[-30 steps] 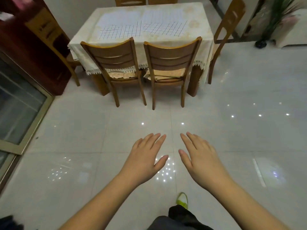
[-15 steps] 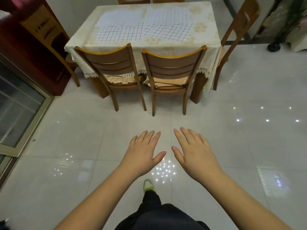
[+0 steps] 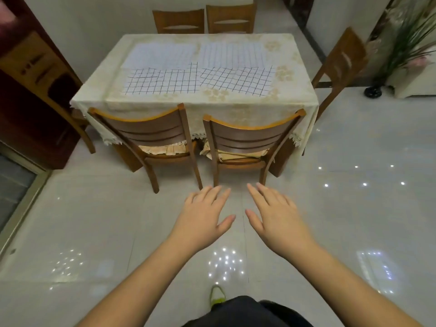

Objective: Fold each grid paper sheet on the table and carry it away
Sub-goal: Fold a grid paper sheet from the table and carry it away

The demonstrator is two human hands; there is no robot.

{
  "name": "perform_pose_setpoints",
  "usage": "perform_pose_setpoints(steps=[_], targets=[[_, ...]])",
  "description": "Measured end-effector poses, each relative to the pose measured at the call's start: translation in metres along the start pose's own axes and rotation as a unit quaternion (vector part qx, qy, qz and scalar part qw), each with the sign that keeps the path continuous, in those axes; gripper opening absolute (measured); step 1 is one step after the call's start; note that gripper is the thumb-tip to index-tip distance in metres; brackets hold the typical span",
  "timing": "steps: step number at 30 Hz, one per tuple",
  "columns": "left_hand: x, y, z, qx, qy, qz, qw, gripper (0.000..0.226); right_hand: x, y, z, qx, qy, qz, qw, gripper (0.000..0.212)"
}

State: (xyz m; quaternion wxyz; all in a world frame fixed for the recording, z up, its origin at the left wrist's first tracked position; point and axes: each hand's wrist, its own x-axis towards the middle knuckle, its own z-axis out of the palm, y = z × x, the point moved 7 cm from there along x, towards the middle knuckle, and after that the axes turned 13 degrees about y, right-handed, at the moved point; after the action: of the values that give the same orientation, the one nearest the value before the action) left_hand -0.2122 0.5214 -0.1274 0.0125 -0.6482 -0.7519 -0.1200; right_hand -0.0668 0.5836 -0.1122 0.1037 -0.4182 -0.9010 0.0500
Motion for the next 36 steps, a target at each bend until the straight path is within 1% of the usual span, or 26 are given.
perform_pose_setpoints(steps=[3,9,12,18,25,29,36], targets=[[0.045,-0.018,-0.004,0.02,0.014,0.015,1.0,0.07,0.038,0.01,-0.006,-0.004,0.013,0.009,1.0,0.06],[0.13,-0.036,-0.007,0.033,0.029,0.01,0.999,0.071,0.116,0.037,-0.007,-0.009,0.025,0.019,0.999,0.059],[0.179,-0.04,-0.002,0.03,0.03,0.014,0.999,0.071,0.159,0.057,0.0,-0.014,0.029,0.014,0.999,0.058],[0.272,-0.038,0.019,0.035,0.023,0.011,0.999,0.067,0.245,0.107,0.003,0.013,0.047,0.008,0.999,0.055],[0.332,-0.045,0.045,0.021,0.009,-0.017,1.0,0.068,0.333,0.163,0.013,0.002,0.012,0.007,1.0,0.058],[0.366,-0.057,0.047,0.013,0.029,-0.04,0.999,0.072,0.37,0.168,0.018,0.033,0.008,-0.001,0.999,0.058],[0.422,-0.082,0.067,0.015,0.023,-0.04,0.999,0.073,0.423,0.17,0.04,0.023,-0.013,-0.005,1.0,0.06]])
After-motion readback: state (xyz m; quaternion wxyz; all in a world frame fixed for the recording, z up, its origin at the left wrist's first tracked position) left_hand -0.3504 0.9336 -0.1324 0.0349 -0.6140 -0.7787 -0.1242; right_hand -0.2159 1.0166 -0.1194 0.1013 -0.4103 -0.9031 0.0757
